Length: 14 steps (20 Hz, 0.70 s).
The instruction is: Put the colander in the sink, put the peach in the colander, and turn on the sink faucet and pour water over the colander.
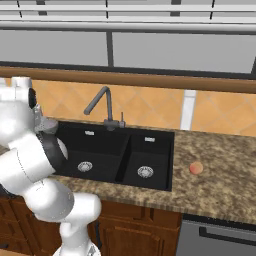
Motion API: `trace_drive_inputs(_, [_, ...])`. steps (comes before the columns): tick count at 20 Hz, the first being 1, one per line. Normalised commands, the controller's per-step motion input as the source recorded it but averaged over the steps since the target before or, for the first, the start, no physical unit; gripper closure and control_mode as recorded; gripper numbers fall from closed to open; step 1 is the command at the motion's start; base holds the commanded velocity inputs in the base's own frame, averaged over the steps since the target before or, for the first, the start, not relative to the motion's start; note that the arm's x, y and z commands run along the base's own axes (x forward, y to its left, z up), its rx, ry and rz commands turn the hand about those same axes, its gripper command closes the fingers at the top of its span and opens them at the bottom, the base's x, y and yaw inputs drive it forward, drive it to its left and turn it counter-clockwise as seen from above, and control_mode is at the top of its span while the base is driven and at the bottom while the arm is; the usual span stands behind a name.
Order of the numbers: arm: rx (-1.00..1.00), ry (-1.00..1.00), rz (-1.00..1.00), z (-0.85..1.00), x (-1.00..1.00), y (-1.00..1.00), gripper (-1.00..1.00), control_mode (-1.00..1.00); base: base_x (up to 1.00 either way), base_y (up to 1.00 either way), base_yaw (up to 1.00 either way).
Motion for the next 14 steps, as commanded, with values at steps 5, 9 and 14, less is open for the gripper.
trace_drive_inputs(5, [0.00, 0.06, -0.40, -0.37, 0.29, -0.11, 1.00, -1.00, 0.00, 0.00, 0.00])
trace_drive_inputs(9, [-0.03, 0.00, -0.36, -0.27, 0.54, -0.01, 1.00, -1.00, 0.00, 0.00, 0.00])
trace_drive_inputs(14, [-0.01, 0.08, -0.37, -0.31, 0.49, 0.12, 1.00, -1.00, 0.00, 0.00, 0.00])
